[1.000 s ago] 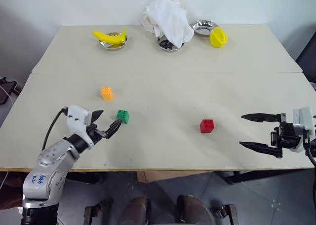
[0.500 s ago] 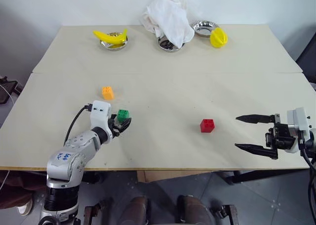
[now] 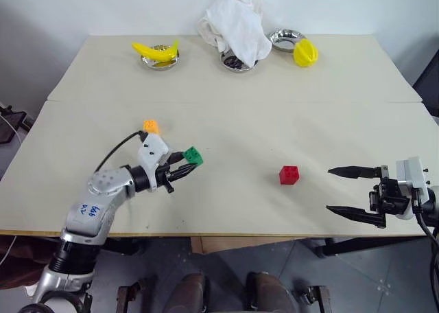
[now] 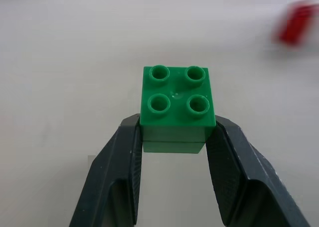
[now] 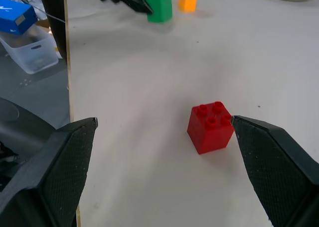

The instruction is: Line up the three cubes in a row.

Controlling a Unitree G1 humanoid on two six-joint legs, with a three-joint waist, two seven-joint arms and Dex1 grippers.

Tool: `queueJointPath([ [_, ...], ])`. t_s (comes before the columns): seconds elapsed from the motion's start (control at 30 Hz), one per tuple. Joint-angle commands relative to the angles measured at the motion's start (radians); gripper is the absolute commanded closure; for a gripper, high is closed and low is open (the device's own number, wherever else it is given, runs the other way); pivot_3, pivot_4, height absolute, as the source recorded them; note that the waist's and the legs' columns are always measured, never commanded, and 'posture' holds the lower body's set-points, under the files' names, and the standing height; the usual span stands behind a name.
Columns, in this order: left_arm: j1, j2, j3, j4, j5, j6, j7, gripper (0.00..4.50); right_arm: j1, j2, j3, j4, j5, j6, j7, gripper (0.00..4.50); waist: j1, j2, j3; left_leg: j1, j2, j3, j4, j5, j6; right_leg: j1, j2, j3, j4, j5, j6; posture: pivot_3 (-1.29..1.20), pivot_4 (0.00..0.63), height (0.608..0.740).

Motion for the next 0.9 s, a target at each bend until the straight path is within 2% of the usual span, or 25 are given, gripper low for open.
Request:
queueJointPath([
  [0.03, -0.119, 0.018, -0.095, 0.076, -0.02, -0.136, -0.309, 3.02, 0.028, -0.04, -0.067, 0.014, 0.002, 0.0, 0.017, 0.0, 0.002, 0.0, 0.0, 0.0, 0.0, 0.0, 0.0, 0.0, 0.0, 0.0, 0.0, 0.0, 0.0, 0.0, 0.0, 0.0, 0.15, 0.74],
  [0.1, -0.2, -0.004, -0.164, 0.164, 0.037, -0.201, -0.39, 3.02, 0.043, -0.051, -0.085, 0.02, 0.002, 0.001, 0.02, 0.0, 0.003, 0.0, 0.0, 0.0, -0.001, 0.0, 0.0, 0.0, 0.0, 0.001, 0.0, -0.001, 0.0, 0.0, 0.0, 0.0, 0.15, 0.74],
  [0.2, -0.316, -0.093, -0.241, 0.319, 0.121, -0.25, -0.396, 3.02, 0.073, -0.065, -0.116, 0.002, 0.01, 0.011, 0.019, 0.0, 0.003, 0.0, 0.0, 0.0, -0.001, 0.0, 0.0, 0.0, 0.001, 0.001, 0.0, -0.002, 0.0, 0.0, 0.0, 0.0, 0.15, 0.74],
  [0.33, -0.407, -0.166, -0.32, 0.482, 0.262, -0.259, -0.338, 3.02, 0.119, -0.068, -0.154, -0.047, 0.02, 0.032, 0.005, 0.0, -0.004, -0.002, 0.001, -0.001, -0.001, 0.0, 0.0, 0.001, 0.002, 0.001, 0.001, -0.003, 0.004, 0.0, 0.001, 0.0, 0.15, 0.74],
  [0.47, -0.453, -0.269, -0.339, 0.554, 0.299, -0.232, -0.289, 3.02, 0.196, -0.049, -0.207, -0.12, 0.032, 0.056, -0.025, 0.0, -0.002, -0.004, 0.002, -0.002, -0.001, 0.0, 0.0, 0.001, 0.002, 0.0, 0.002, -0.003, 0.005, 0.0, 0.001, 0.0, 0.15, 0.74],
  [0.67, -0.471, -0.319, -0.337, 0.596, 0.338, -0.222, -0.263, 3.02, 0.239, -0.034, -0.228, -0.171, 0.039, 0.075, -0.046, 0.0, 0.0, -0.004, 0.002, -0.002, -0.001, 0.0, 0.001, 0.001, 0.002, 0.0, 0.001, -0.002, 0.004, 0.001, 0.002, 0.0, 0.15, 0.74],
  [0.9, -0.477, -0.317, -0.332, 0.605, 0.358, -0.214, -0.262, 3.02, 0.242, -0.027, -0.223, -0.19, 0.043, 0.082, -0.058, 0.0, 0.002, -0.004, 0.002, -0.002, -0.001, 0.0, 0.002, 0.001, 0.002, 0.0, 0.001, -0.002, 0.004, 0.001, 0.002, 0.0, 0.15, 0.74],
])
